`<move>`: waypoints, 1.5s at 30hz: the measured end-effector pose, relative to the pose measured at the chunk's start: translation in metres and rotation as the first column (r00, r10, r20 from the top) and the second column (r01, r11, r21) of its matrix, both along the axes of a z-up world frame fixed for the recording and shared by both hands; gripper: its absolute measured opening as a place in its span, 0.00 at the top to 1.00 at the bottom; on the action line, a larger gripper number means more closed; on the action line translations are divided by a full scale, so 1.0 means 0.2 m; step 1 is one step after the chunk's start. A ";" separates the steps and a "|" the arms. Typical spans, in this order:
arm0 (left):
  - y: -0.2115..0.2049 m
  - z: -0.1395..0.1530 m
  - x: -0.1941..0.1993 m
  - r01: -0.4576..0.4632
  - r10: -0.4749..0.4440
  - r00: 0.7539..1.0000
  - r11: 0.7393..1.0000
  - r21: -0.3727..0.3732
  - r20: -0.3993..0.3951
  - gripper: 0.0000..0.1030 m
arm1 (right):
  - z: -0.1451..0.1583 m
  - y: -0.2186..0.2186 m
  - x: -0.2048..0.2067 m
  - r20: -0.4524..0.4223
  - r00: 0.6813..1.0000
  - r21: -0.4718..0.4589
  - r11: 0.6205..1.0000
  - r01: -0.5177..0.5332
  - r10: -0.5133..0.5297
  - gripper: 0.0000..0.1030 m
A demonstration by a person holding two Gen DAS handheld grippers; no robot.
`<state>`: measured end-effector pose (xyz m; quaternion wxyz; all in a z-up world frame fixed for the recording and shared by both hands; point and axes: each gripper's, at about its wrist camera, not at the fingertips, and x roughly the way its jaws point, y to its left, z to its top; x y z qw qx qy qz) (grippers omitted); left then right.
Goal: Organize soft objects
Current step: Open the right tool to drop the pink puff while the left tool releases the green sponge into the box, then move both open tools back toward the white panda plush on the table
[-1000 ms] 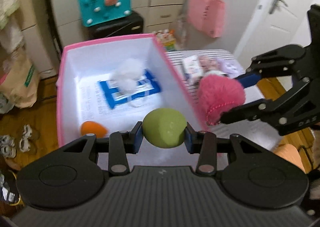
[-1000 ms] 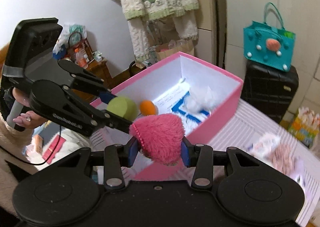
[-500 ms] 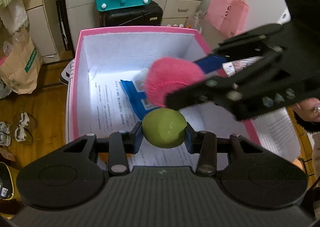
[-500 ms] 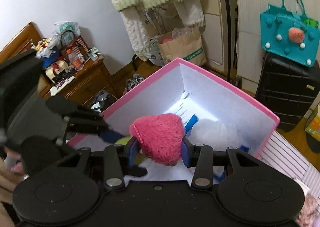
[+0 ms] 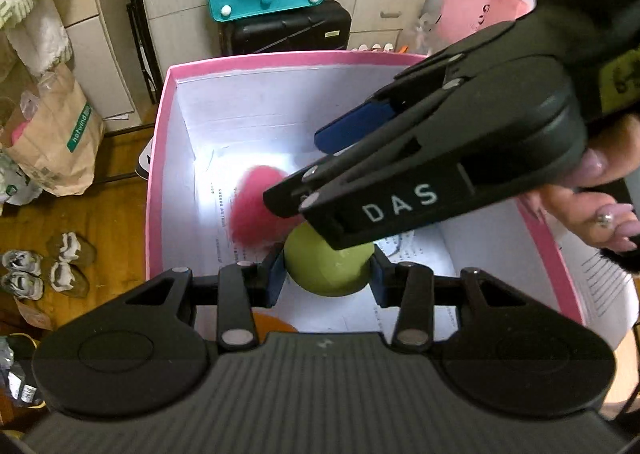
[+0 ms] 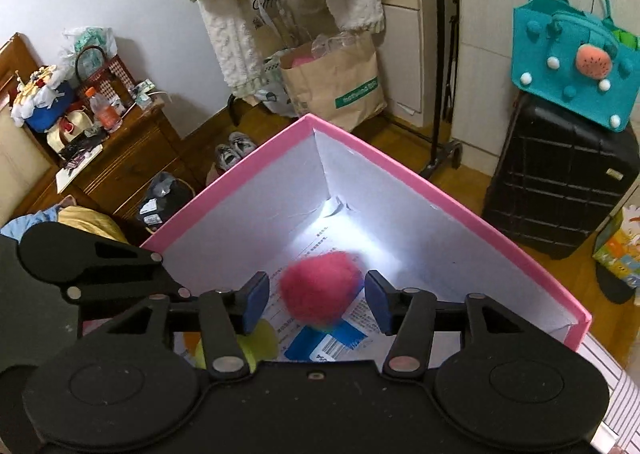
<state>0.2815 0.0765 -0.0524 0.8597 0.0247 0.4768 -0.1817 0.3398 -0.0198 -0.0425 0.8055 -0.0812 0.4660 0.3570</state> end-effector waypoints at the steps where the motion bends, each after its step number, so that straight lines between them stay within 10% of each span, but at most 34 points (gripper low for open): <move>1: -0.01 0.00 0.00 0.000 0.000 1.000 1.000 0.011 0.001 0.60 | 0.01 -0.01 -0.01 0.005 1.000 0.006 1.000 0.004 -0.004 0.43; 19: -0.08 0.01 0.05 -0.052 0.052 0.999 0.997 0.052 0.004 0.39 | 0.20 -0.42 -0.38 0.100 0.987 0.042 0.992 0.121 -0.124 0.43; 45: -0.16 0.36 -0.46 0.027 -0.036 0.996 0.994 0.104 0.085 0.32 | 0.43 -0.67 -0.93 0.213 0.970 0.088 0.991 0.098 -0.115 0.43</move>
